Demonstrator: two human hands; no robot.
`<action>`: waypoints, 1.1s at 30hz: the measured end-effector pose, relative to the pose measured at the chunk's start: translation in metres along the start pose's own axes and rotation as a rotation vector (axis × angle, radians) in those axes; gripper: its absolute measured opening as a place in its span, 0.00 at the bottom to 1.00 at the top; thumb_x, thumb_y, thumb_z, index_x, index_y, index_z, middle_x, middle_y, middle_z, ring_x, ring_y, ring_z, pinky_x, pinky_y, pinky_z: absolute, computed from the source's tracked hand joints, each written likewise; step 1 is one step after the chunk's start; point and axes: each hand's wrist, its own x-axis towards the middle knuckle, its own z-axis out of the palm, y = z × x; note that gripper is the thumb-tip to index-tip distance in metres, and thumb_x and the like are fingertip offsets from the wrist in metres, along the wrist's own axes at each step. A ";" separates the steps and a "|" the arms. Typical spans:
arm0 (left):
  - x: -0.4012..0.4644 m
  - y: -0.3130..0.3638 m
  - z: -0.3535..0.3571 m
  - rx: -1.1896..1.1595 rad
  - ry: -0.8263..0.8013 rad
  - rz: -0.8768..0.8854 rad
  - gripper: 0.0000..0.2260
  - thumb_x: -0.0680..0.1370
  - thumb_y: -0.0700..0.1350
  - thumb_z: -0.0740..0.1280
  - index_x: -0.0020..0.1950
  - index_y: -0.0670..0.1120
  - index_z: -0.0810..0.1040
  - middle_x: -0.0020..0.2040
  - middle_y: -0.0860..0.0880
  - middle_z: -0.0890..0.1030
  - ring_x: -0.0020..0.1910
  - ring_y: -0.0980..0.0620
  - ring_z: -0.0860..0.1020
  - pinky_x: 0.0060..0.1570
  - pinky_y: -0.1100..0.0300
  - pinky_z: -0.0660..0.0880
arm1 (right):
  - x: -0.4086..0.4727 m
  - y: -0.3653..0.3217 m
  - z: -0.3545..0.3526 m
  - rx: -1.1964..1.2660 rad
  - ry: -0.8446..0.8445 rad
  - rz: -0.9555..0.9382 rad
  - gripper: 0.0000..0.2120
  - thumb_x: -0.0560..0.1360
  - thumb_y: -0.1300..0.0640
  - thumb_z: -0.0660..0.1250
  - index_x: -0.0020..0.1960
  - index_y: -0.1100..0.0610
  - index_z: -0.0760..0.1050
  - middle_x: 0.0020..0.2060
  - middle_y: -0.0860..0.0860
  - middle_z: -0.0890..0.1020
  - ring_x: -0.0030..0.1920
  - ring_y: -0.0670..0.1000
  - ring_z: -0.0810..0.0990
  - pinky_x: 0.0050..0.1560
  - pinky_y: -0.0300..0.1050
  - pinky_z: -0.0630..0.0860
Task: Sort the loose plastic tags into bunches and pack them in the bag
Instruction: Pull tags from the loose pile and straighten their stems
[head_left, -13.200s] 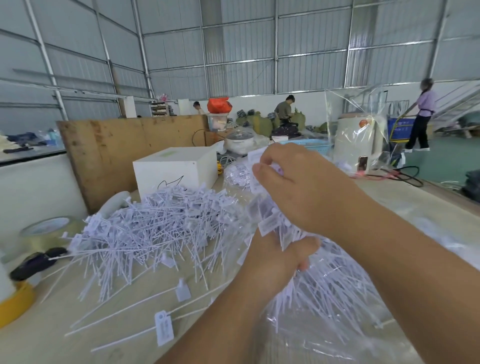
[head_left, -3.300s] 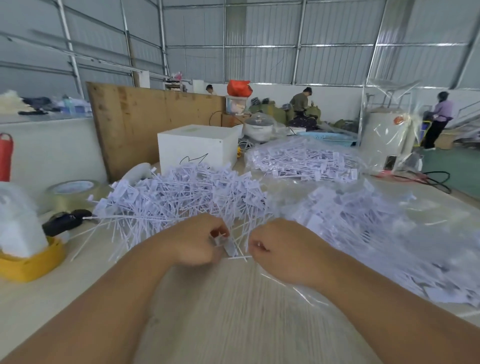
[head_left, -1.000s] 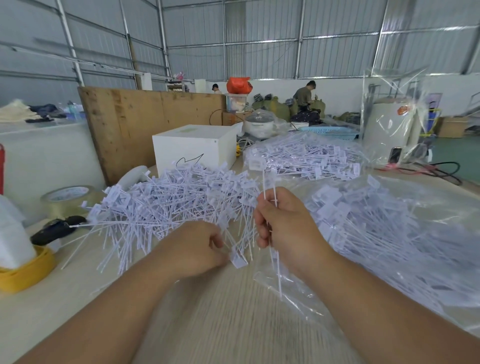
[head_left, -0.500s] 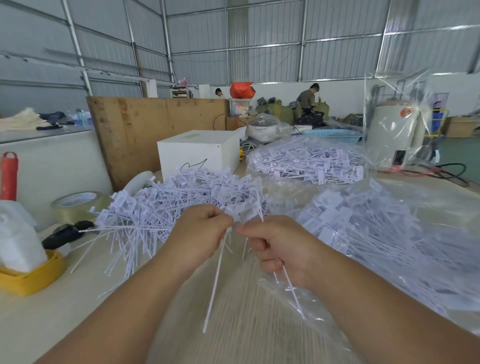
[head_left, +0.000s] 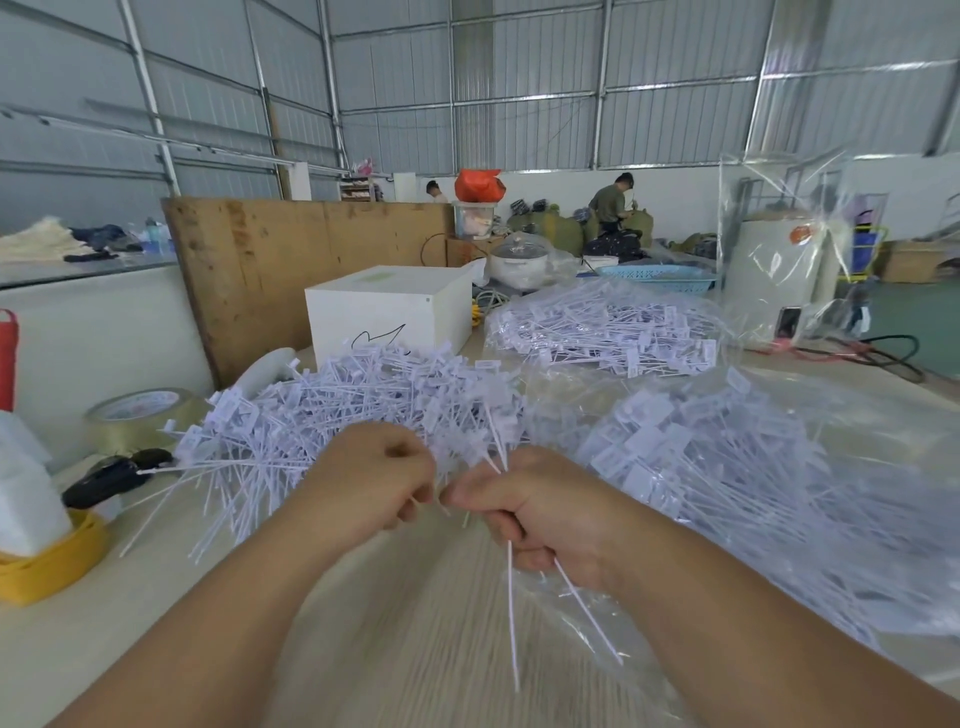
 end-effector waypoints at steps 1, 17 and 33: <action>0.005 -0.004 -0.005 0.082 0.110 -0.002 0.06 0.74 0.40 0.67 0.37 0.46 0.81 0.31 0.50 0.83 0.27 0.54 0.78 0.29 0.59 0.74 | -0.001 0.000 -0.001 -0.001 -0.015 0.001 0.08 0.74 0.62 0.66 0.50 0.65 0.80 0.19 0.49 0.65 0.22 0.47 0.57 0.21 0.34 0.54; 0.068 0.012 0.095 0.847 0.049 -0.199 0.20 0.76 0.49 0.63 0.66 0.49 0.63 0.49 0.48 0.76 0.51 0.45 0.78 0.46 0.52 0.76 | 0.005 -0.006 -0.032 0.504 0.265 0.001 0.06 0.78 0.63 0.62 0.42 0.60 0.74 0.23 0.50 0.68 0.19 0.45 0.60 0.20 0.33 0.55; 0.000 0.027 0.070 0.279 0.149 0.152 0.07 0.77 0.45 0.62 0.54 0.50 0.68 0.40 0.50 0.77 0.37 0.52 0.77 0.34 0.56 0.71 | 0.011 0.001 -0.028 0.324 0.278 0.127 0.14 0.72 0.46 0.72 0.45 0.56 0.77 0.33 0.52 0.76 0.20 0.45 0.60 0.21 0.34 0.55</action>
